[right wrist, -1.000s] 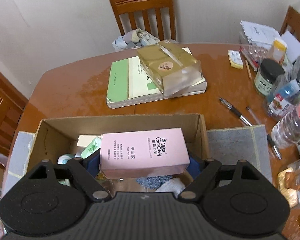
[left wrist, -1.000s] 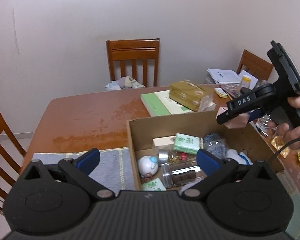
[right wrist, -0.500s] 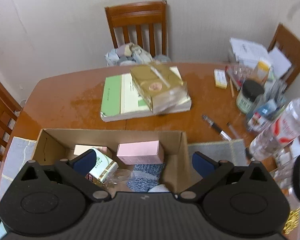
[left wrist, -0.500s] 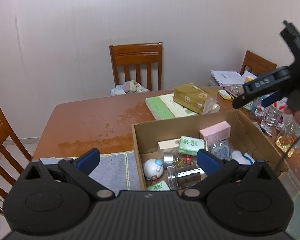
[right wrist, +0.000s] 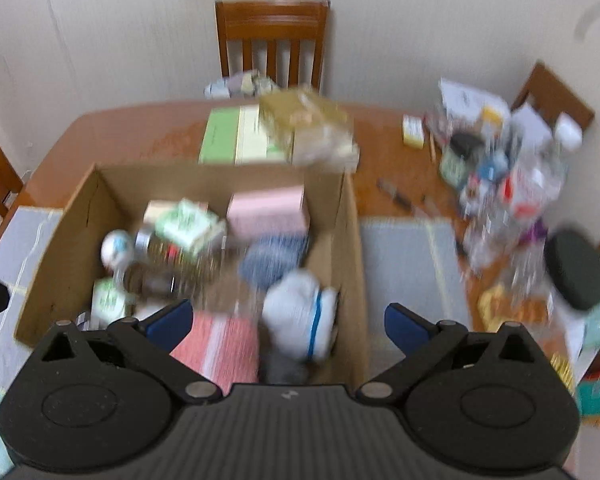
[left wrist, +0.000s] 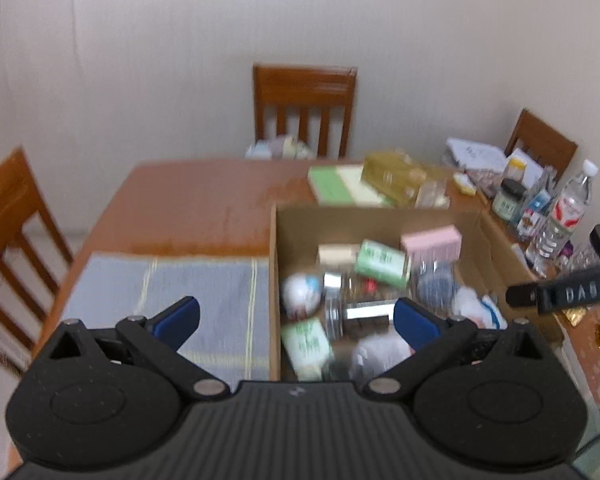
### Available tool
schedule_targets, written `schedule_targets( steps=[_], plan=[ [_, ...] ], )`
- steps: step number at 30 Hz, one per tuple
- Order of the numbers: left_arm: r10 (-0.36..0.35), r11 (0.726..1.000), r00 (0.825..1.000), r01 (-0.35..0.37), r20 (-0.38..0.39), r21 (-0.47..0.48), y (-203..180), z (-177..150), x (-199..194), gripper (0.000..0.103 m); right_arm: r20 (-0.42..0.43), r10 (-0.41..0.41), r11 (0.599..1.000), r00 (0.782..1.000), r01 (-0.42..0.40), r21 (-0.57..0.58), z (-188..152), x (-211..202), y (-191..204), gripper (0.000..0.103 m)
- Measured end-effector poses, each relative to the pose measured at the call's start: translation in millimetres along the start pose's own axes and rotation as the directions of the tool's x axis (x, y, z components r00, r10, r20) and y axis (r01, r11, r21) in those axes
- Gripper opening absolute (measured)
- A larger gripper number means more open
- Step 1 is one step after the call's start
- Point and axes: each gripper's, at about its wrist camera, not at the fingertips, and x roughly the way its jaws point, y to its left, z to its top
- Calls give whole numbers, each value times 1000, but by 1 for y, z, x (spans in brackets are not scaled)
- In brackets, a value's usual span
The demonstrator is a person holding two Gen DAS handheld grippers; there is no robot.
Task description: Organize objects
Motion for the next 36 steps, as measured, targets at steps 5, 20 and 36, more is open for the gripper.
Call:
schedule_targets(
  steps=[5, 20, 36],
  plan=[
    [11, 999, 997, -14, -76, -45, -7, -21, -7, 102, -36, -42, 998, 998, 43, 37, -37, -3, 0, 103],
    [45, 999, 986, -47, -161, -9, -38, -34, -36, 102, -43, -49, 997, 998, 51, 51, -71, -39, 7, 103],
    [91, 996, 980, -88, -175, 22, -49, -39, -44, 102, -62, -3, 999, 998, 5, 36, -73, -58, 9, 103]
  ],
)
